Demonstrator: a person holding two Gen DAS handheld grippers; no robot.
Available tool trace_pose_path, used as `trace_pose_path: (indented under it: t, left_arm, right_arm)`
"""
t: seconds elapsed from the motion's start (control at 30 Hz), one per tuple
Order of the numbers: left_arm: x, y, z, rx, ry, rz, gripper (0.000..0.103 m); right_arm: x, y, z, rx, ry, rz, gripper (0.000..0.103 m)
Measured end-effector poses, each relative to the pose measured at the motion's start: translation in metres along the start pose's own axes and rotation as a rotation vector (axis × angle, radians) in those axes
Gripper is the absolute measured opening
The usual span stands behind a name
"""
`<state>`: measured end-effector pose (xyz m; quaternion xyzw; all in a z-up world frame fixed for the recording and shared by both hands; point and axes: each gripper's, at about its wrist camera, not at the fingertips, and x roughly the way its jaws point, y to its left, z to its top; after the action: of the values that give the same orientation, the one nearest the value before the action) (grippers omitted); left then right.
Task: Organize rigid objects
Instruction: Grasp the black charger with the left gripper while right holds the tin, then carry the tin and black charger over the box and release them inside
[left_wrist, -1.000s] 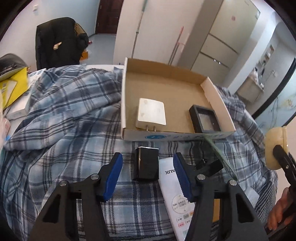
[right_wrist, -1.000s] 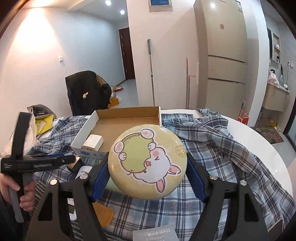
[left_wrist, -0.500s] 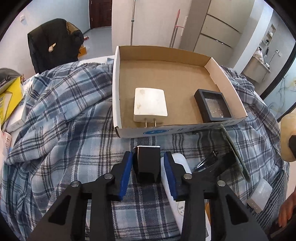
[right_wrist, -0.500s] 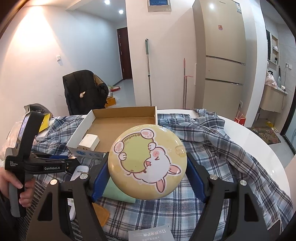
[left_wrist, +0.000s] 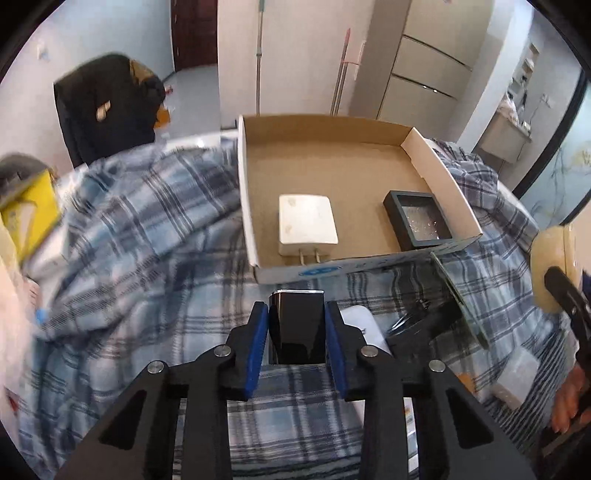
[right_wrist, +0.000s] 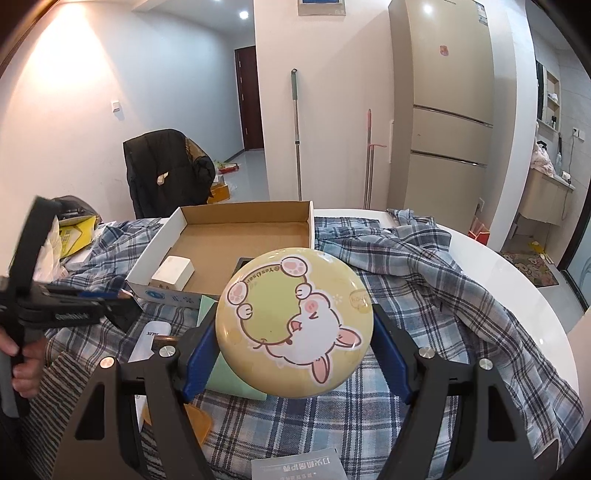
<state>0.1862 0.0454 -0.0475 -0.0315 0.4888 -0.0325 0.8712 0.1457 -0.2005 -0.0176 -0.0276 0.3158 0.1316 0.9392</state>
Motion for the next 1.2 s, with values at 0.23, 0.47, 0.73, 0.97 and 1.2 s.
trace_pose_path:
  t: [0.23,0.47,0.73,0.97,1.2]
  left_arm:
    - [0.011,-0.002,-0.006,0.029,0.052,0.028,0.033]
    - [0.032,0.004,-0.014,0.009,0.099,0.007,0.032]
    - [0.029,0.005,-0.020,0.027,0.065,0.026,0.032]
    - [-0.027,0.018,-0.007,0.009,-0.073,0.081,0.032]
    - [-0.080,-0.003,0.020,0.007,-0.213,0.013,0.032]
  right_arm:
    - [0.000,0.000,0.000,-0.002,0.003,-0.003,0.074]
    - [-0.001,0.000,0.000,-0.007,0.004,0.001,0.074]
    - [0.001,-0.001,-0.001,-0.006,0.005,-0.012,0.074]
    - [-0.001,-0.001,0.006,0.033,-0.003,-0.032,0.074]
    - [-0.002,0.008,0.049,0.085,0.049,0.080,0.074]
